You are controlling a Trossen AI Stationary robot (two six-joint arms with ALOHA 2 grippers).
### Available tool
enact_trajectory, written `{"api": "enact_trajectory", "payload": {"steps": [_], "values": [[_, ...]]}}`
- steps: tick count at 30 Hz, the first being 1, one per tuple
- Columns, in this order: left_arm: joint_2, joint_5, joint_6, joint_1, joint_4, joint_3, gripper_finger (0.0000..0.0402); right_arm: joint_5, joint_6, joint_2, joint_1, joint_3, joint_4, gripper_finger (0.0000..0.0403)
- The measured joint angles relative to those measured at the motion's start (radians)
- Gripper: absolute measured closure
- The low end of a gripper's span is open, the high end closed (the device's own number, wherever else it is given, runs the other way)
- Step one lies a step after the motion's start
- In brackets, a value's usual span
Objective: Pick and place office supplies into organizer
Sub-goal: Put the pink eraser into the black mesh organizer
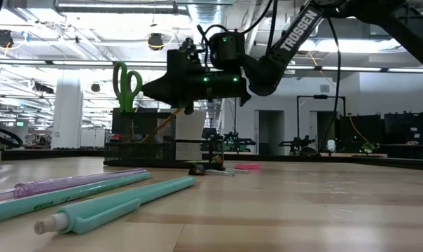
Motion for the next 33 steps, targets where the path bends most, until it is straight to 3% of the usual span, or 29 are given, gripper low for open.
{"api": "enact_trajectory", "payload": {"steps": [7,11,14,21,26,28,33], "values": [[0.0,0.011,-0.016,0.0,0.0,0.0,0.0402,-0.005,0.015,-0.02,0.0,-0.002,-0.018,0.0281],[0.0,0.063,-0.02,0.0,-0.001,0.0,0.0401,-0.019,0.034,-0.119,0.001,0.0,-0.038,0.0274],[0.007,0.117,-0.04,0.0,0.0,0.0,0.0402,-0.087,-0.03,-0.221,-0.005,0.0,-0.127,0.0277],[0.052,0.224,-0.045,-0.003,-0.003,-0.029,0.0401,-0.359,-0.263,-0.514,-0.004,0.002,-0.581,0.0289],[0.067,0.219,-0.099,-0.004,-0.011,-0.033,0.0401,-0.448,-0.522,-0.706,-0.001,0.0,-1.121,0.0294],[0.053,0.216,-0.114,-0.014,-0.018,-0.033,0.0402,-0.454,-0.553,-0.787,-0.011,0.0,-1.286,0.0298],[0.001,0.179,-0.117,-0.051,-0.03,-0.032,0.0401,-0.547,-0.598,-0.992,-0.054,-0.001,-1.403,0.0305]]}}
